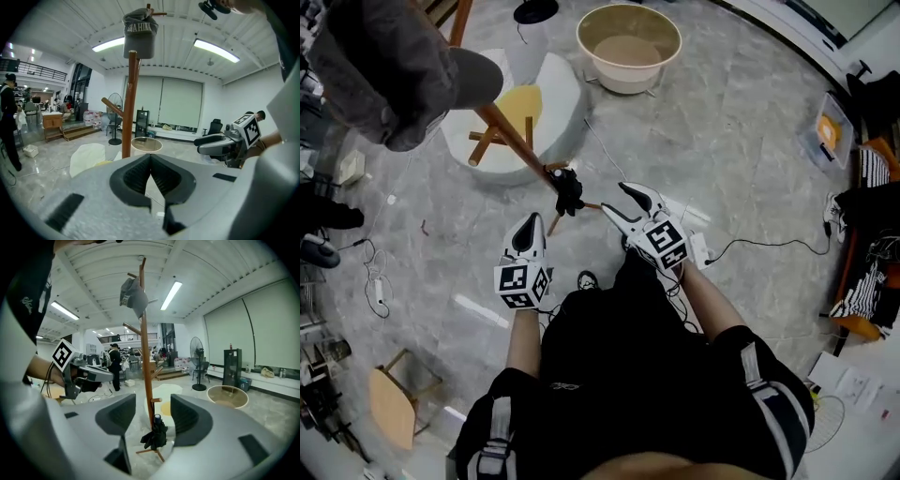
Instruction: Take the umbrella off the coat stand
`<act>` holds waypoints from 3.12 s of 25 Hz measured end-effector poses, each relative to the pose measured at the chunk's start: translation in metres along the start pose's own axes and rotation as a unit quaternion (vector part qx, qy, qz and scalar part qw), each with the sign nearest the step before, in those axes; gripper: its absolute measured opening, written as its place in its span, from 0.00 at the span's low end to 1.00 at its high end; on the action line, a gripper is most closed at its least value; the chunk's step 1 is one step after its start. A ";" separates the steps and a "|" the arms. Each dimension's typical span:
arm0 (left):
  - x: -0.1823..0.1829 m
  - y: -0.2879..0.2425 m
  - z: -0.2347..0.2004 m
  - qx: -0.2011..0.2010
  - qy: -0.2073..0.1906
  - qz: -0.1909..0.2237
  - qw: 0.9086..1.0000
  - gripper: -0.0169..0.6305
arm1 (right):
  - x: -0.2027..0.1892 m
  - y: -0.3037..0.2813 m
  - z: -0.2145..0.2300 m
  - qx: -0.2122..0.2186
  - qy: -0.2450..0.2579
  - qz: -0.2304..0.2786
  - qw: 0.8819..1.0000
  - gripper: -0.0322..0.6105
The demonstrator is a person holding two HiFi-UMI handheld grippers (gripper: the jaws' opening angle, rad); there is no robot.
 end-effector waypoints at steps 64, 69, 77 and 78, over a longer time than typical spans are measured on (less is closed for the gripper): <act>-0.138 -0.138 -0.077 0.255 0.118 -0.184 0.942 0.02 | -0.233 -0.321 -0.013 0.354 0.112 -0.072 0.926 0.61; -0.143 -0.134 -0.077 0.256 0.123 -0.187 0.940 0.03 | -0.240 -0.332 -0.023 0.342 0.123 -0.076 0.928 0.63; -0.143 -0.131 -0.076 0.254 0.127 -0.186 0.941 0.03 | -0.236 -0.331 -0.017 0.321 0.135 -0.073 0.935 0.43; -0.142 -0.132 -0.076 0.254 0.127 -0.186 0.941 0.03 | -0.233 -0.329 -0.016 0.319 0.131 -0.070 0.936 0.42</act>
Point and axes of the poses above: the fingertips, and each gripper's own axes: y backward along the fingers, z to its right, x out of its top, the point moved 7 cm from there along y, backward along the fingers, and after that the axes turned 12 degrees about y, right-handed, at the moved point
